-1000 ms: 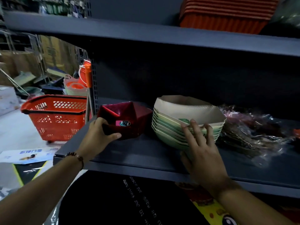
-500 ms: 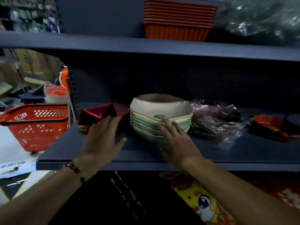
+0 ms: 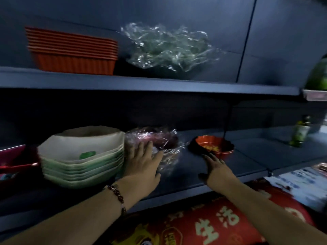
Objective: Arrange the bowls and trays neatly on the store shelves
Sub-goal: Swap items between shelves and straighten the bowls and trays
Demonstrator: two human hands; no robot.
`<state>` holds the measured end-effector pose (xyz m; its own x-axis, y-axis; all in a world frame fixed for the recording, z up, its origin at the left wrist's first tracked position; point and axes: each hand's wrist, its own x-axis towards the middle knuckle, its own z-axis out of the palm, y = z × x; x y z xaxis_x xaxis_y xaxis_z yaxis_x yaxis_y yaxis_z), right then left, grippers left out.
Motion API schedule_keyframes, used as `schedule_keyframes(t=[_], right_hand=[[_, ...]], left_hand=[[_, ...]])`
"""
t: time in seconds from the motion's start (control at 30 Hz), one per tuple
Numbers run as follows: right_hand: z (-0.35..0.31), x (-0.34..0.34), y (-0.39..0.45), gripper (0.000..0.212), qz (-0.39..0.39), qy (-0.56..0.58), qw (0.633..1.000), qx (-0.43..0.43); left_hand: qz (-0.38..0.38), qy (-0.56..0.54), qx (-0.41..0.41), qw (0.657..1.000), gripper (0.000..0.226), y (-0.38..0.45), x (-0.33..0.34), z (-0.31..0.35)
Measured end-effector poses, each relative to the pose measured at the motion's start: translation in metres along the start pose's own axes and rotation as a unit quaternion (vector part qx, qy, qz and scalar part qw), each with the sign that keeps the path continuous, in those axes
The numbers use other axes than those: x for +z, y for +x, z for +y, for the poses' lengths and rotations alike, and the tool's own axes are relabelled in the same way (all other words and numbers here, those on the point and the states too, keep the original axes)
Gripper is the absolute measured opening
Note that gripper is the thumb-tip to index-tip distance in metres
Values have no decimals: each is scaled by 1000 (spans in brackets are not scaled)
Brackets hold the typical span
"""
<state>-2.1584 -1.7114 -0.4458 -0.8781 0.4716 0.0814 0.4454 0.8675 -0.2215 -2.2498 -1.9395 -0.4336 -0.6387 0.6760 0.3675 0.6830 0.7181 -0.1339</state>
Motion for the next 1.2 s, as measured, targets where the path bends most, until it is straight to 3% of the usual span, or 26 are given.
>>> schedule_keyframes(t=[0.1,0.23,0.37,0.47,0.67,0.77,0.93,1.03,1.2], right_hand=[[53,2,31,77,15,48,996,67],[91,14,80,80,38,65,995,68],[107,27,126,80,32,11,993,112],[116,40,154,67,4,24,994,105],[113,52,163,32,105,56,988,101],[100,55,147,26,124,64,989,51],[66,68,135,31,113,110,987,-44],[48,78,143,32,101,101,989,-30],[37,76,138,68,27,35,999,11]], left_hand=[[6,6,7,1000,68,30,26,17],[10,21,18,1000,66,56,62,14],[123,19,30,992,61,68,92,9],[169,18,41,985,58,71,102,5],[164,25,46,985,57,71,105,2],[163,21,47,985,58,71,105,1],[172,23,45,984,60,71,111,2],[161,12,33,986,57,70,109,4],[102,-11,28,994,57,64,95,4]])
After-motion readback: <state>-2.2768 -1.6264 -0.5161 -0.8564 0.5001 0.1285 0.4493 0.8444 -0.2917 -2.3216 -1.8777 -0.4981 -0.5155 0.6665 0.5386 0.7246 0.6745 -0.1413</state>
